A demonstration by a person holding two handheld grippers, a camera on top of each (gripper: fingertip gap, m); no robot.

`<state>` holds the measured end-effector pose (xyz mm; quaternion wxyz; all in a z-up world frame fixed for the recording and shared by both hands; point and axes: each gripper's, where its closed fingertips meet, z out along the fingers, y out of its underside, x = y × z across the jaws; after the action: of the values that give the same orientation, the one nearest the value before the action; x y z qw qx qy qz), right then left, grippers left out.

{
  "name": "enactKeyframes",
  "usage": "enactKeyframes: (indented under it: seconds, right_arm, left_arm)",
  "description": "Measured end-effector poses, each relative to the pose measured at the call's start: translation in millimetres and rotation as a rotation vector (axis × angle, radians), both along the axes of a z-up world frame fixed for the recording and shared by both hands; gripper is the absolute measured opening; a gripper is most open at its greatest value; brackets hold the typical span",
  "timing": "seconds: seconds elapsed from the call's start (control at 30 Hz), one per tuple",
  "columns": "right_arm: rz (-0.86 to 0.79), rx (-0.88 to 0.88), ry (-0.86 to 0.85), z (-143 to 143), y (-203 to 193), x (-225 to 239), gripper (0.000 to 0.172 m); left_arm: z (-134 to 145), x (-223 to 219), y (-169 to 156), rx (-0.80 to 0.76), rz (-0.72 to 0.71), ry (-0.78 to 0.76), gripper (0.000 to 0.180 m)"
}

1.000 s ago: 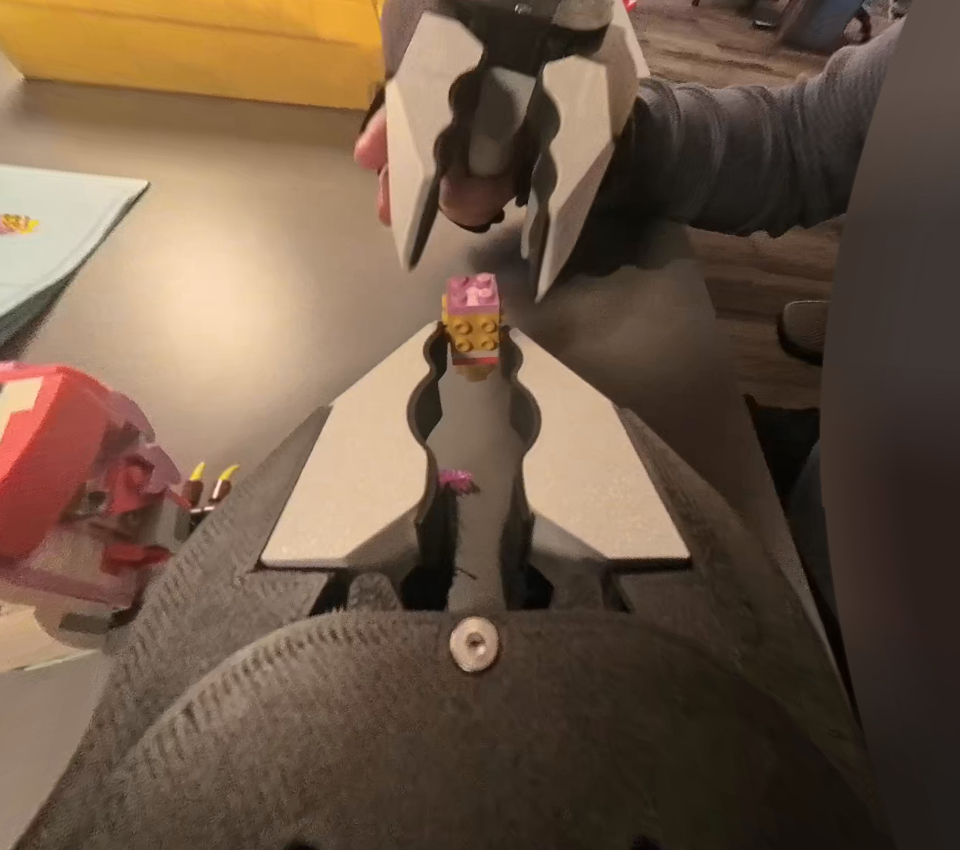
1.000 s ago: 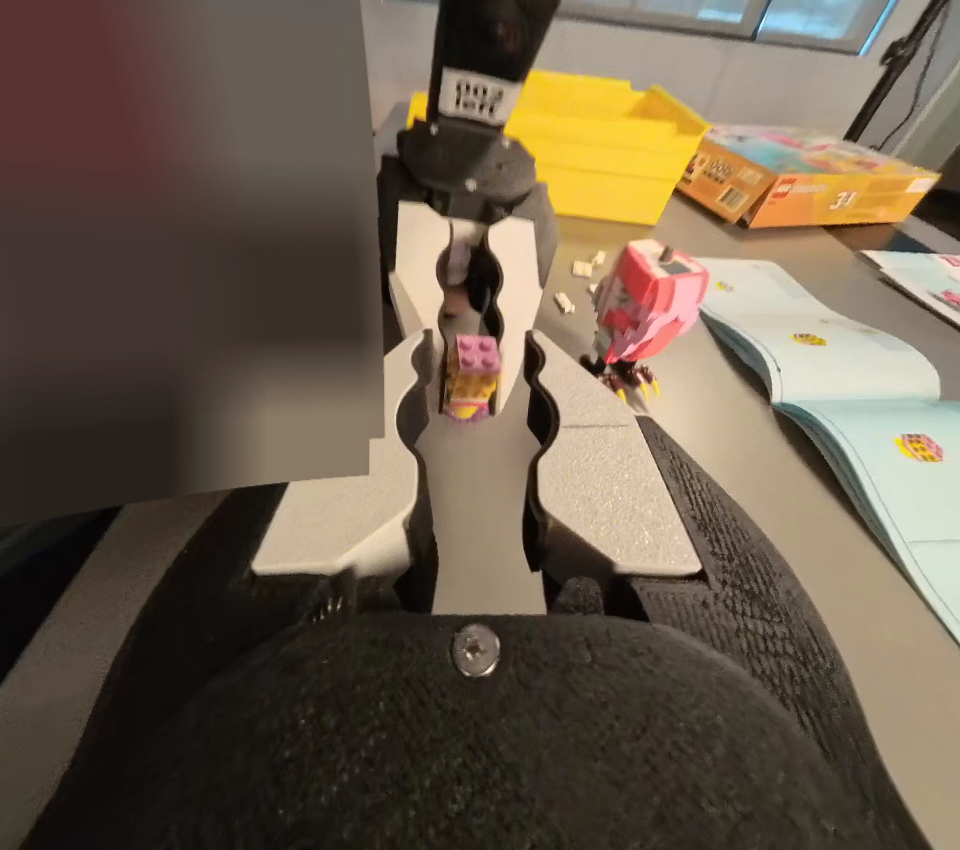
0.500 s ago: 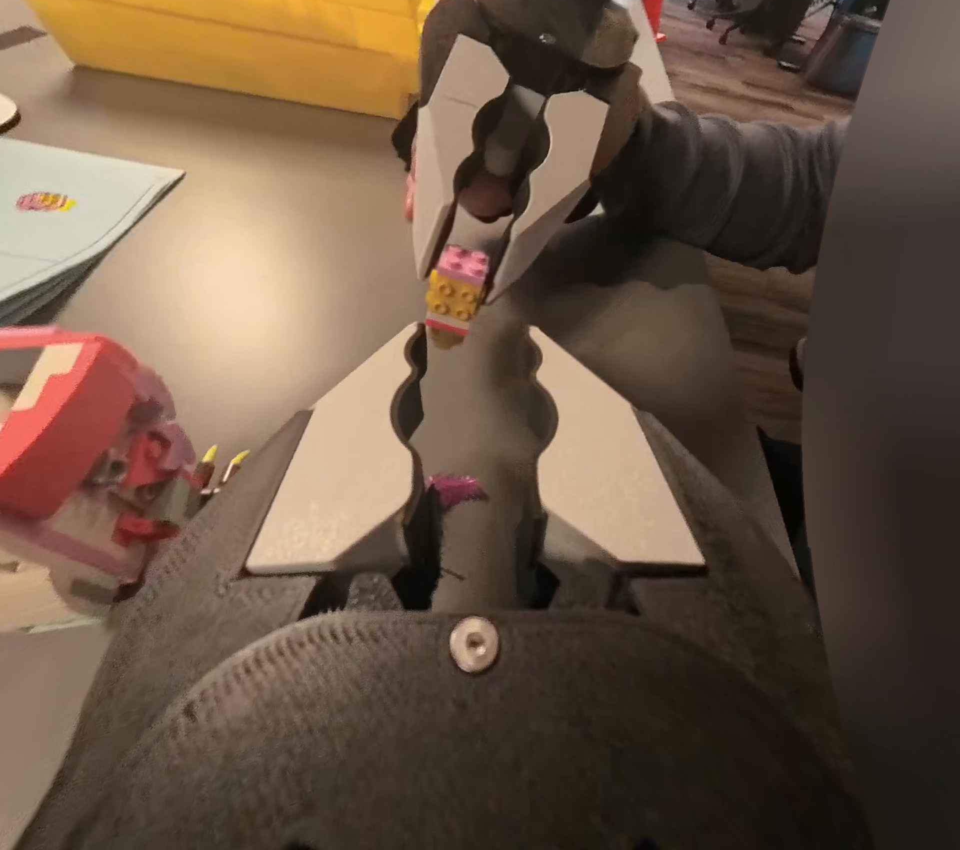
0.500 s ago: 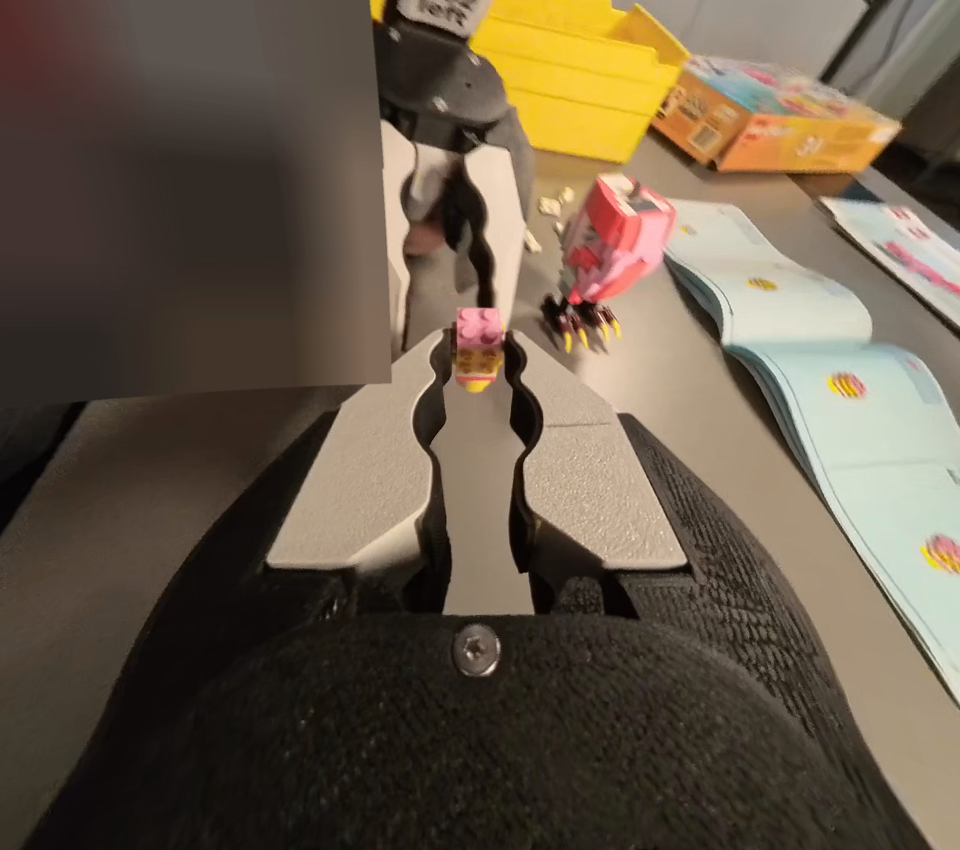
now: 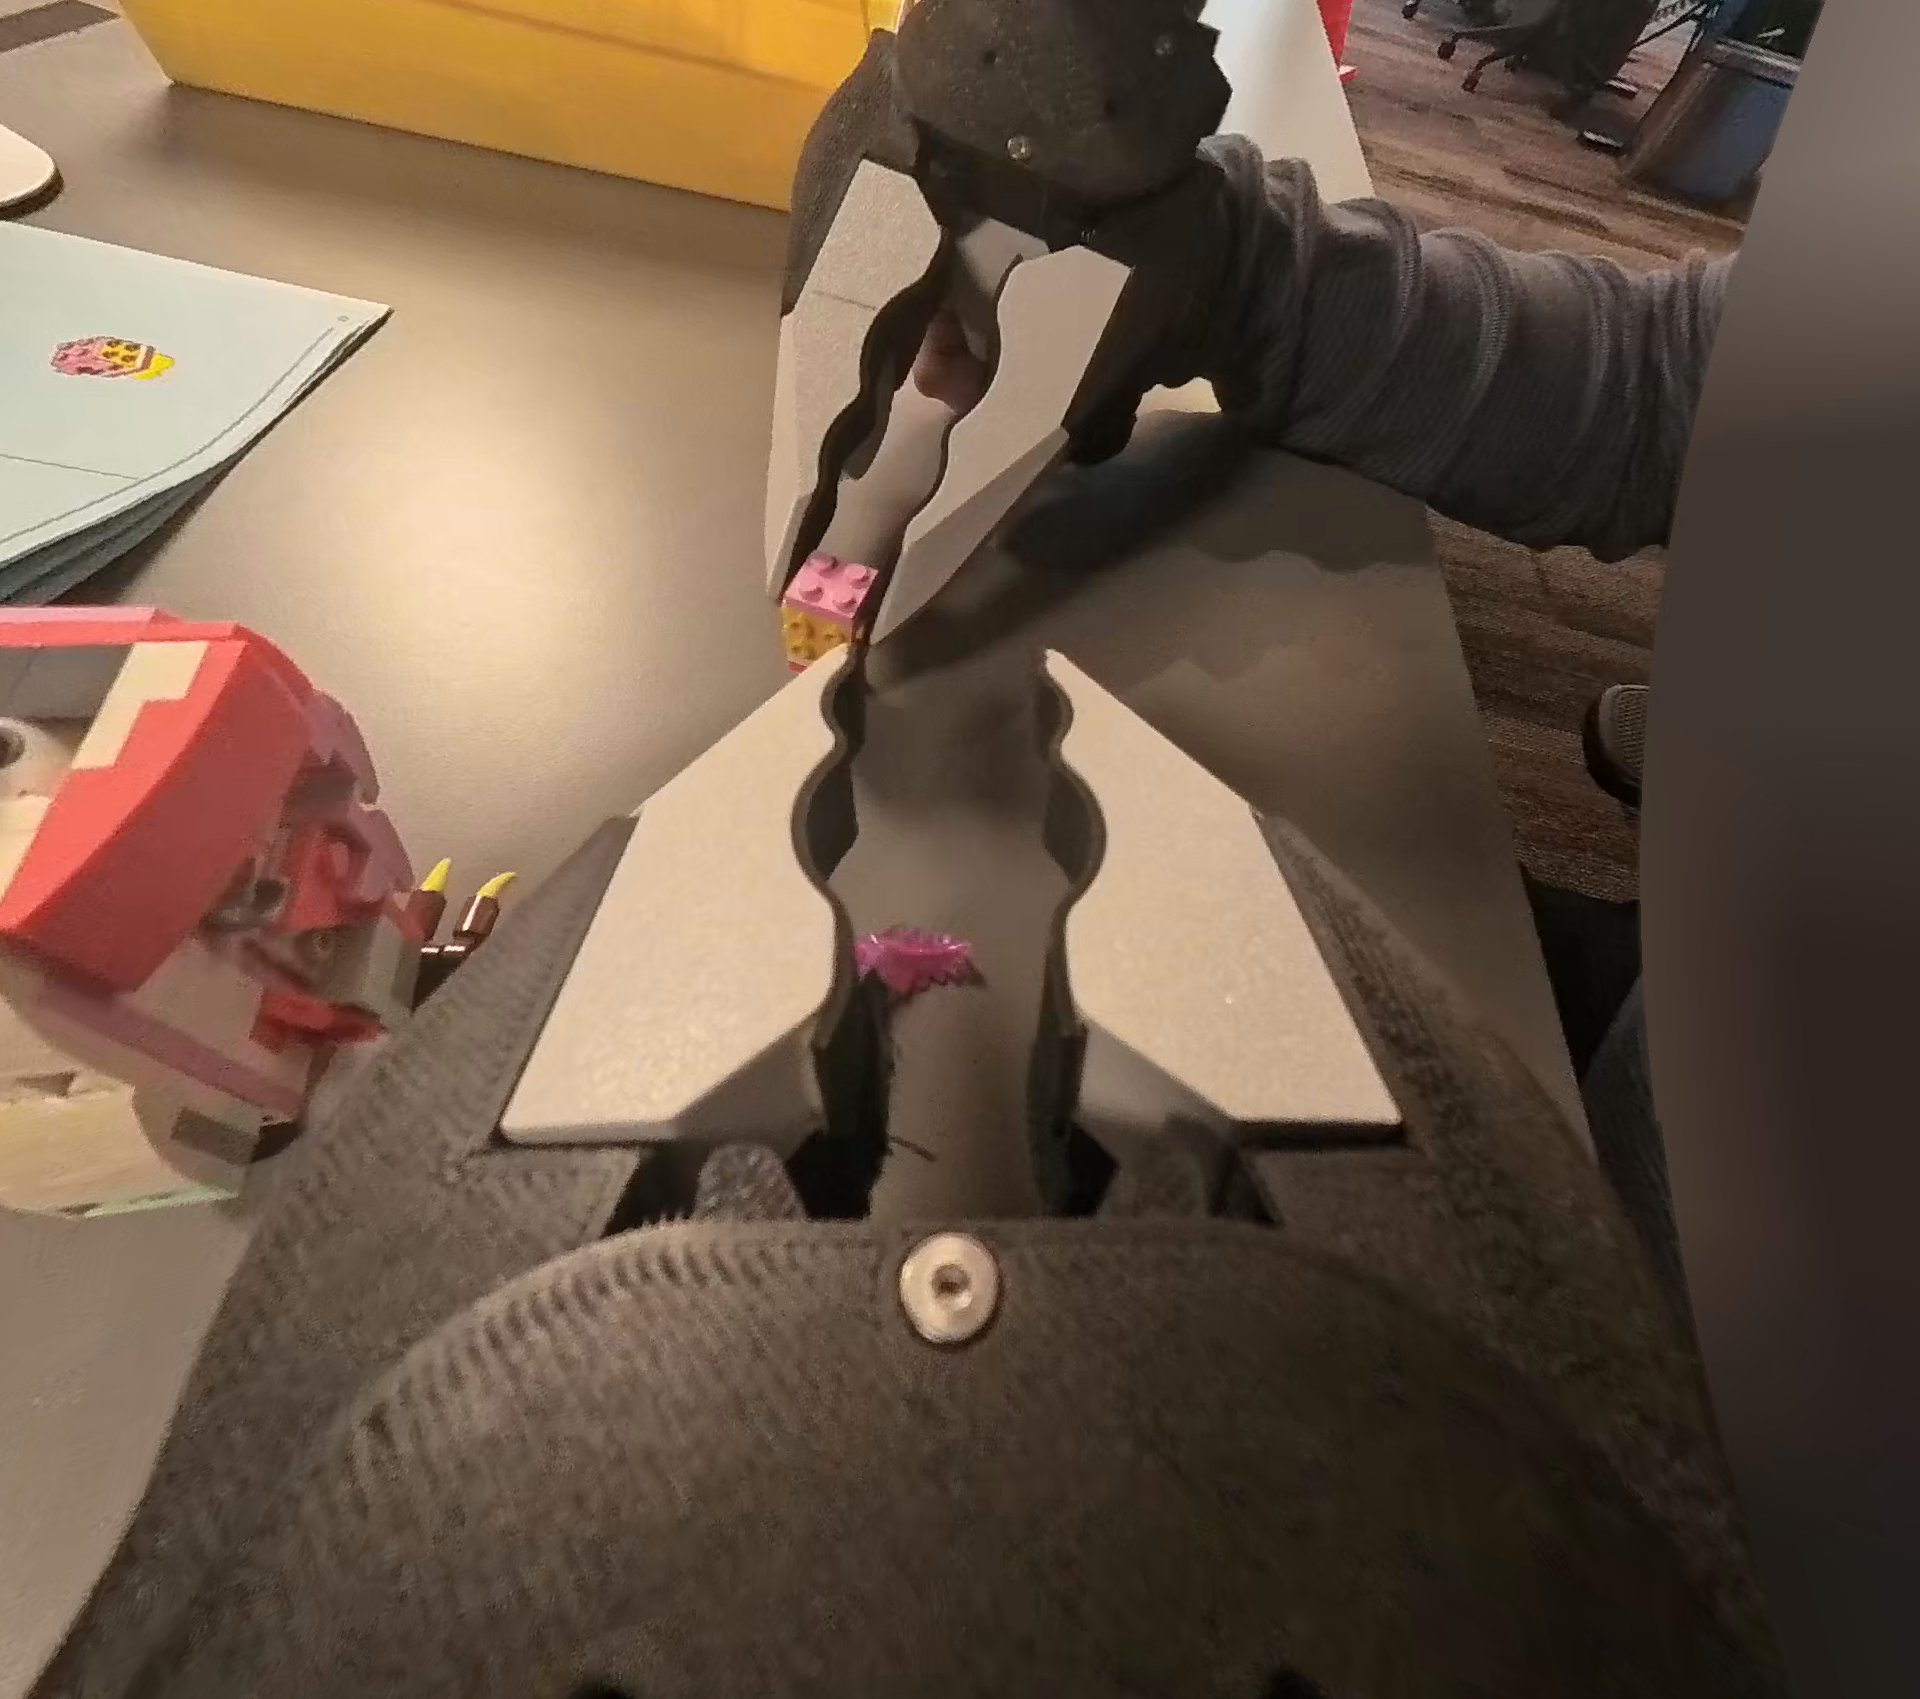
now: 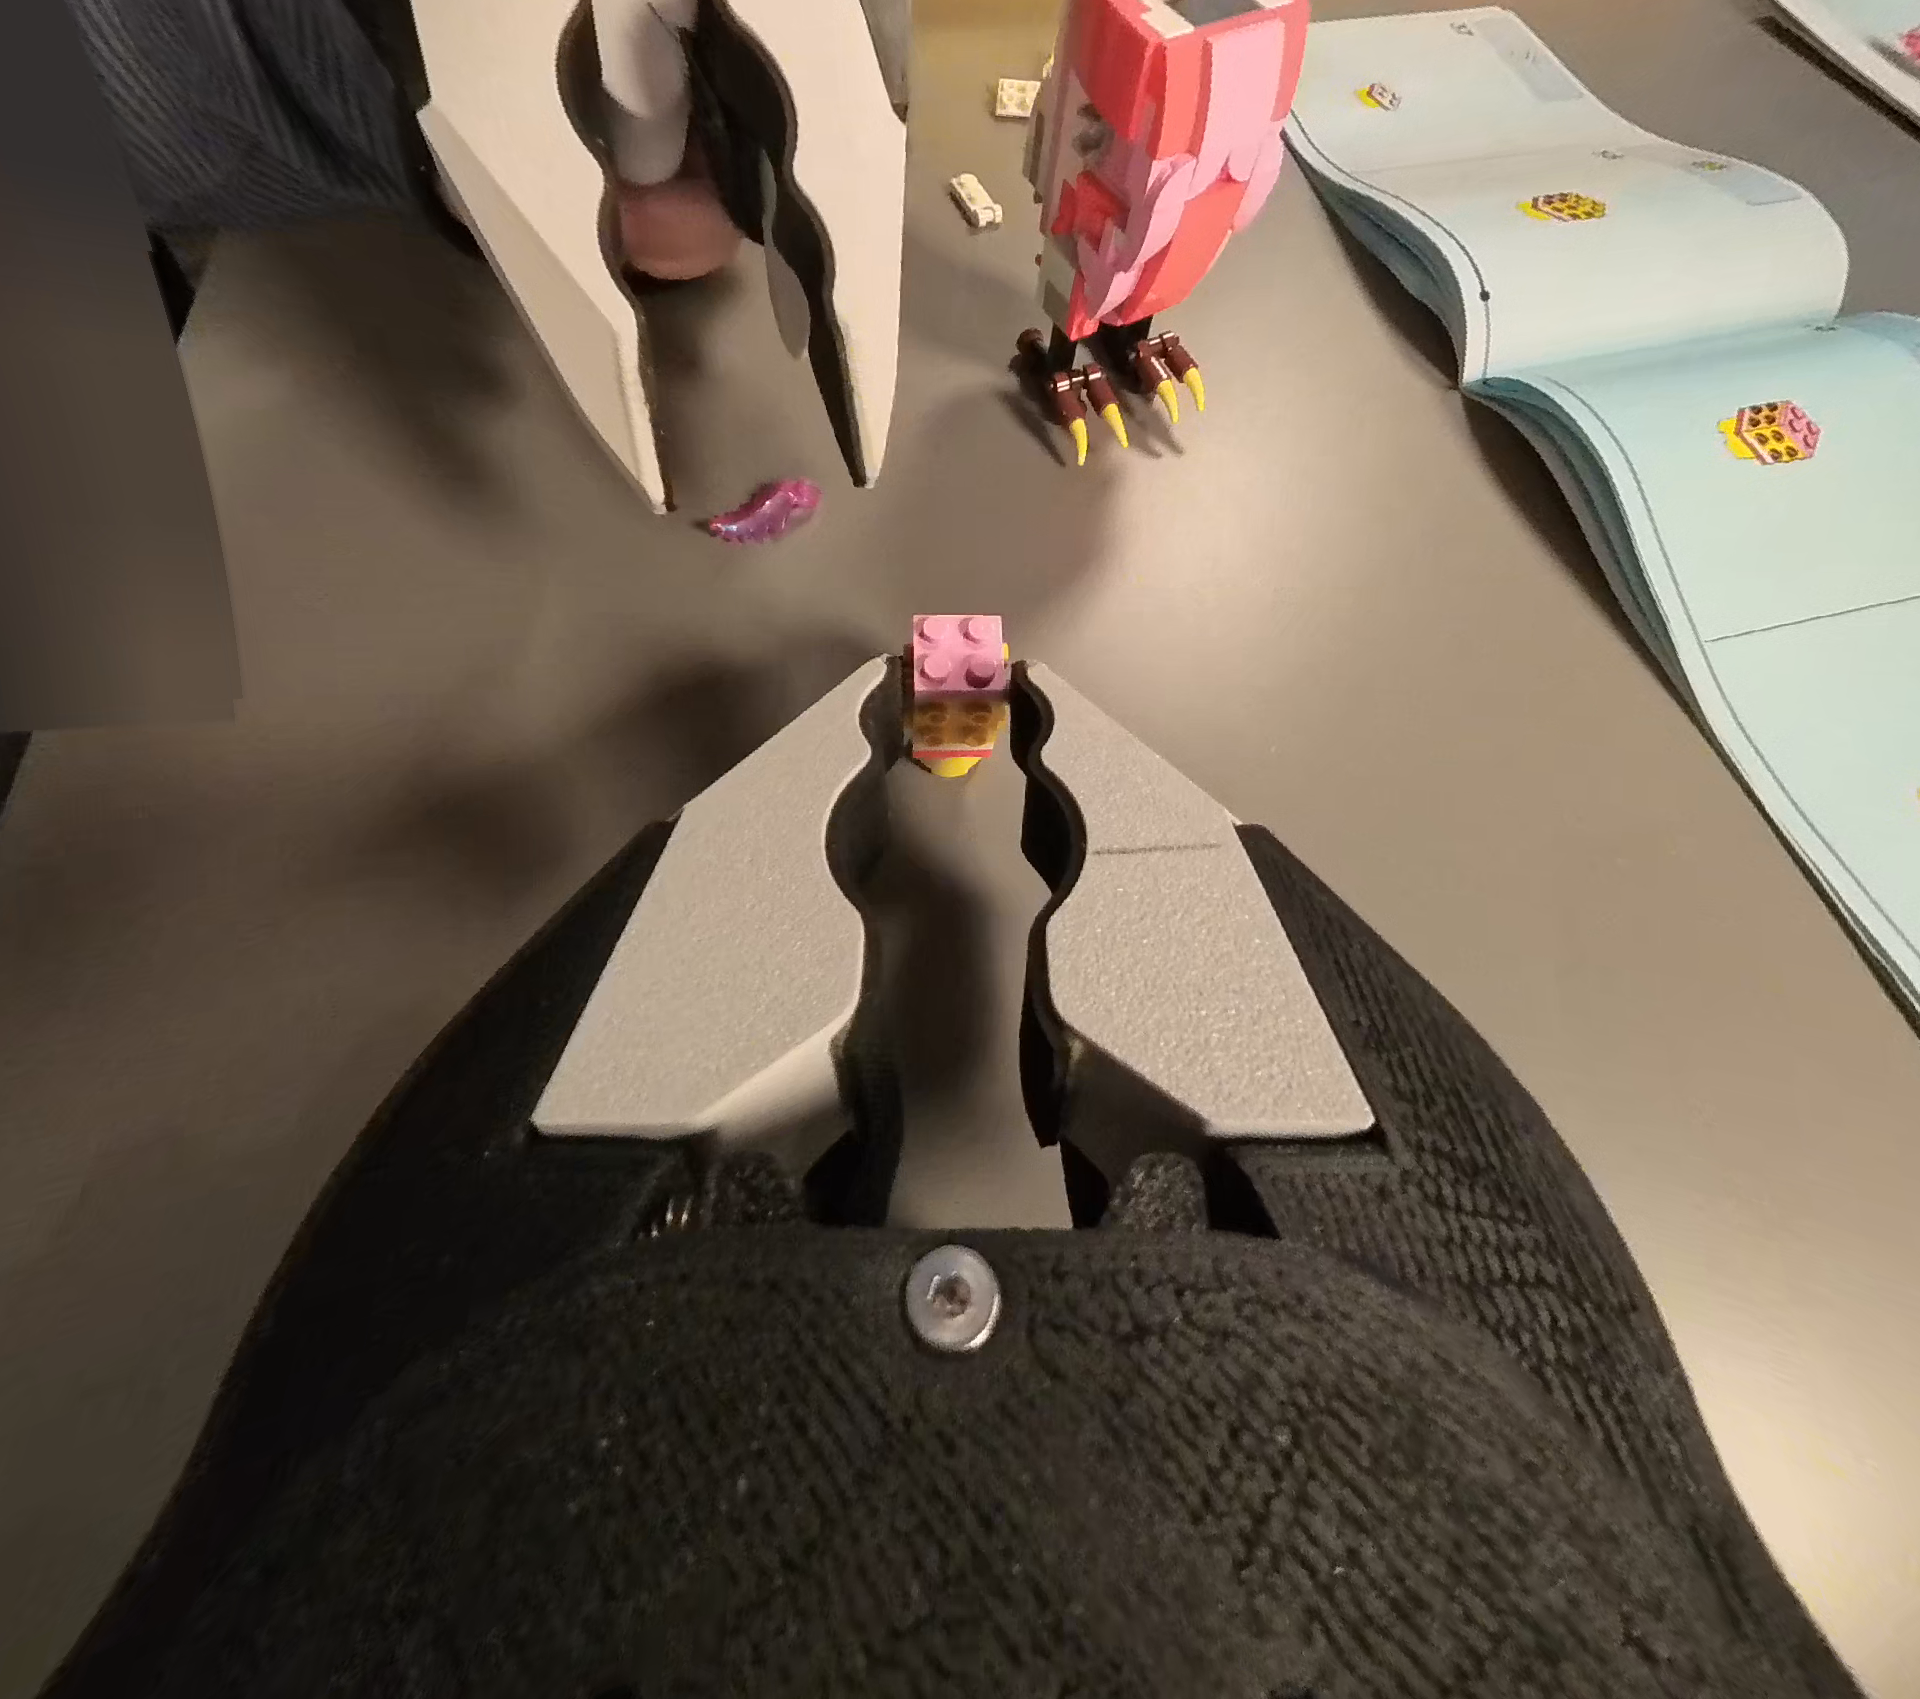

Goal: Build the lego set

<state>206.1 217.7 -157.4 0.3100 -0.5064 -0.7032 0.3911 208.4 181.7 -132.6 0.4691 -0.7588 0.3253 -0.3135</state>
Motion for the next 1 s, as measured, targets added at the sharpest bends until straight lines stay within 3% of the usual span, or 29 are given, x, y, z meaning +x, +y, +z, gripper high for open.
enactKeyframes:
  seconds: [0.33, 0.5, 0.57, 0.73, 0.87, 1.0]
  right_arm:
    - [0.015, -0.037, 0.015, 3.4, -1.6, 1.5, 0.044]
    - [0.017, -0.073, 0.19, 32.4, 2.1, 1.5, 0.053]
    - [-0.11, -0.033, 0.311, 50.3, 25.6, -2.2, 0.055]
    - [-0.58, 0.203, 0.624, 92.0, 102.7, 21.8, 0.016]
    - [-0.691, 0.368, 0.665, 96.4, 116.4, 35.2, 0.005]
    - [-0.691, 0.516, 0.642, 92.4, 114.5, 33.2, 0.001]
  left_arm:
    - [0.6, -0.5, 0.5, -0.002, 0.002, -0.007, 0.028]
    - [0.8, 0.3, 0.4, 0.012, 0.002, 0.004, 0.028]
    - [3.0, -0.2, 1.0, 0.029, 0.008, 0.003, 0.028]
    - [9.6, -2.7, 3.2, 0.082, 0.032, 0.003, 0.03]
    - [13.8, -5.3, 4.9, 0.105, 0.052, -0.004, 0.032]
    - [19.0, -10.1, 8.1, 0.132, 0.086, -0.014, 0.035]
